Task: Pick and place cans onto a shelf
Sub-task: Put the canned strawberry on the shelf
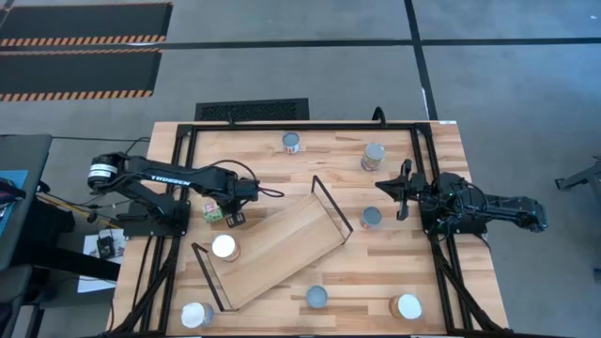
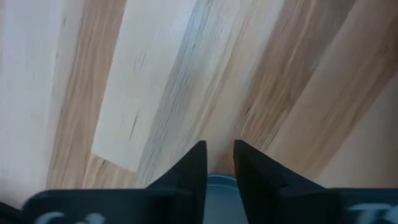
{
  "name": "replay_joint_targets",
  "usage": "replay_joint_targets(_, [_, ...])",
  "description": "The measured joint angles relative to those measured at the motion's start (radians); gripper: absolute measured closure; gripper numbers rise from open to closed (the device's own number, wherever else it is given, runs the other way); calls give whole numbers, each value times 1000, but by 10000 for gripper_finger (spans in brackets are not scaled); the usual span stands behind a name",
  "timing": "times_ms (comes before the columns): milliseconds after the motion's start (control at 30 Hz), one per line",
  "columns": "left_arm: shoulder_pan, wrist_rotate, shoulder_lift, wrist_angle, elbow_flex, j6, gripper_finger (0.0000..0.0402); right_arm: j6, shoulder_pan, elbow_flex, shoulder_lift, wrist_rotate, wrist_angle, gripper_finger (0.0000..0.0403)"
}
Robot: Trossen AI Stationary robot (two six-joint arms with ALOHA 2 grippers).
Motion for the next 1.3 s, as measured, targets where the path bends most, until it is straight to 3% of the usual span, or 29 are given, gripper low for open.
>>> replay_joint_targets(300, [-8, -12, -25, -193, 115, 110, 378, 0, 0, 0, 0, 0, 0, 365])
replay_joint_targets(500, [-8, 73, -45, -302, 165, 230, 389, 0, 0, 0, 0, 0, 0, 365])
replay_joint_targets(600, [-2, 93, -42, -345, 167, 298, 366, 0, 0, 0, 0, 0, 0, 365])
replay_joint_targets(767, [43, 218, -10, -364, 168, 347, 297, 0, 0, 0, 0, 0, 0, 365])
replay_joint_targets(1000, [50, 209, 48, -415, 200, 475, 211, 0, 0, 0, 0, 0, 0, 365])
replay_joint_targets(1300, [26, 175, 148, -421, 200, 619, 205, 0, 0, 0, 0, 0, 0, 365])
